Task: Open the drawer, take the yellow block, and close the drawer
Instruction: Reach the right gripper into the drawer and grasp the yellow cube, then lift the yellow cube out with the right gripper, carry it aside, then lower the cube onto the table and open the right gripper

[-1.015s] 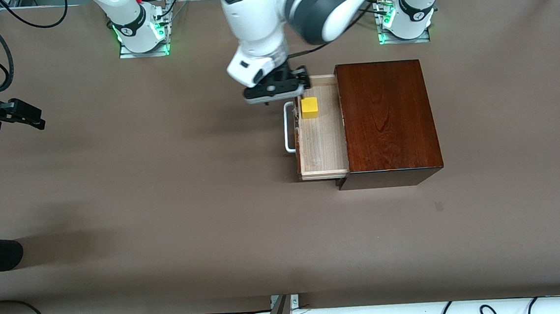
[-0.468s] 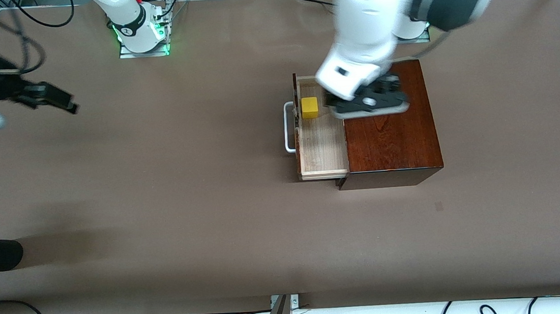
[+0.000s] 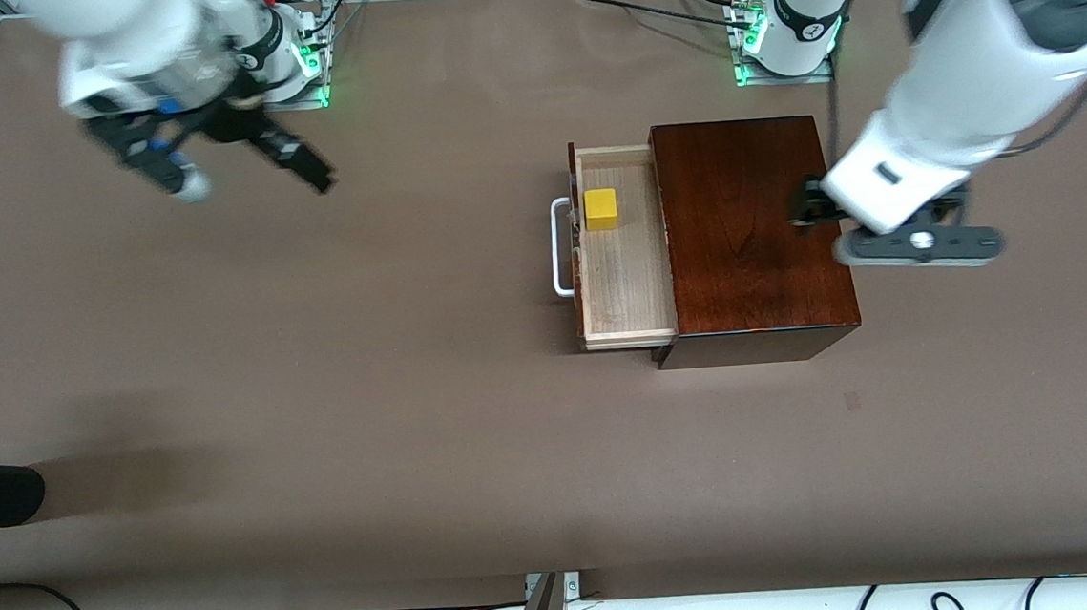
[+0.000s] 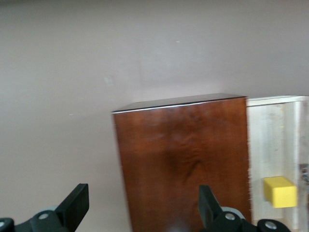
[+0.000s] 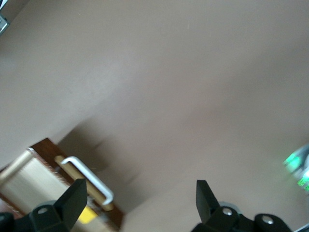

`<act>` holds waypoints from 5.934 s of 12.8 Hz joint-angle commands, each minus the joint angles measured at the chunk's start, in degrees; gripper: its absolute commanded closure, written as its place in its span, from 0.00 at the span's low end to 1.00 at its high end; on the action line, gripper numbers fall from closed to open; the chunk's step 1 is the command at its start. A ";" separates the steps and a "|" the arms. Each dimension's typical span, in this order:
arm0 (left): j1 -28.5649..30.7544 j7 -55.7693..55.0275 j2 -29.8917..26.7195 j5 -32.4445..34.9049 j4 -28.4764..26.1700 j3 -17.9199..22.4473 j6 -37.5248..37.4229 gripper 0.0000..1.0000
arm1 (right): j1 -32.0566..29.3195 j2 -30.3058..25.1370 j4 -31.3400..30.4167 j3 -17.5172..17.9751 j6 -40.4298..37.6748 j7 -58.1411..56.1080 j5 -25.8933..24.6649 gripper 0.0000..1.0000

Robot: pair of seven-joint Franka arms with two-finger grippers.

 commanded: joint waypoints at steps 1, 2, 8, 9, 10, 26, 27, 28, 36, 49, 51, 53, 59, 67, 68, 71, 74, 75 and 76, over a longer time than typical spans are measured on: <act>0.71 8.10 -11.21 -6.92 -14.62 8.37 7.85 0.00 | 7.87 5.07 0.96 -0.13 4.71 24.79 -0.78 0.00; 0.71 10.65 -13.51 -8.43 -18.32 10.94 10.76 0.00 | 10.42 6.65 1.05 -0.13 7.26 31.75 -0.96 0.00; 1.94 12.52 -17.50 -7.83 -26.28 13.86 15.63 0.00 | 21.77 17.81 1.49 -0.31 24.83 67.20 -5.17 0.00; 1.77 12.43 -17.23 -7.83 -25.92 13.69 15.62 0.00 | 23.00 19.66 2.18 -0.31 27.21 70.72 -5.62 0.00; 1.42 12.17 -17.05 -7.83 -25.92 13.60 15.62 0.00 | 24.75 22.90 5.32 -0.39 27.41 73.80 -7.19 0.00; 1.07 11.03 -16.43 -6.34 -25.66 11.23 15.45 0.00 | 28.64 35.23 8.17 -0.31 28.37 68.12 -15.73 0.00; 1.07 11.03 -16.43 -6.42 -25.66 11.23 15.45 0.00 | 28.55 35.23 7.65 -0.31 29.16 68.12 -15.73 0.00; 1.07 11.03 -16.43 -6.34 -25.66 11.23 15.45 0.00 | 28.55 35.49 7.38 -0.31 29.69 68.03 -15.73 0.00; 0.98 11.11 -16.26 -6.43 -25.57 11.05 15.27 0.00 | 27.67 33.74 13.76 -0.31 22.09 68.30 -12.14 1.00; 0.98 11.11 -16.17 -6.43 -25.57 10.52 15.36 0.00 | 10.00 2.66 -7.69 -18.72 0.60 -9.75 0.26 1.00; 0.98 11.03 -16.17 -6.34 -25.57 10.44 15.36 0.00 | 10.00 -3.85 -17.45 -24.97 3.84 -23.66 0.09 1.00; 0.98 11.03 -16.17 -6.42 -25.57 10.44 15.36 0.00 | 10.00 -7.73 -24.76 -32.43 6.66 -39.46 -0.61 1.00; 0.98 11.11 -16.17 -6.43 -25.57 10.44 15.36 0.00 | 10.00 -6.69 -39.35 -49.77 25.35 -72.99 -3.77 1.00; 1.15 11.20 -16.34 -6.43 -25.48 10.44 15.27 0.00 | 5.35 11.57 -42.46 -55.24 45.59 -98.77 -0.89 1.00; 1.15 11.29 -16.34 -6.43 -25.48 10.52 15.19 0.00 | 5.00 13.33 -42.46 -55.24 46.30 -101.83 2.78 1.00; 1.42 11.12 -16.34 -6.43 -25.57 10.52 15.18 0.00 | 5.43 18.78 -41.93 -54.89 47.27 -113.43 17.03 1.00; 1.42 11.03 -16.26 -6.43 -25.57 10.52 15.18 0.00 | 5.70 20.03 -41.93 -54.71 48.07 -114.34 17.93 1.00; 1.50 11.03 -16.34 -6.43 -25.57 10.52 15.18 0.00 | 5.61 20.12 -41.93 -54.71 48.07 -114.34 17.93 0.97; 1.51 11.03 -16.43 -6.51 -25.57 10.52 15.10 0.00 | 5.44 20.64 -41.93 -54.71 48.07 -114.43 17.93 0.86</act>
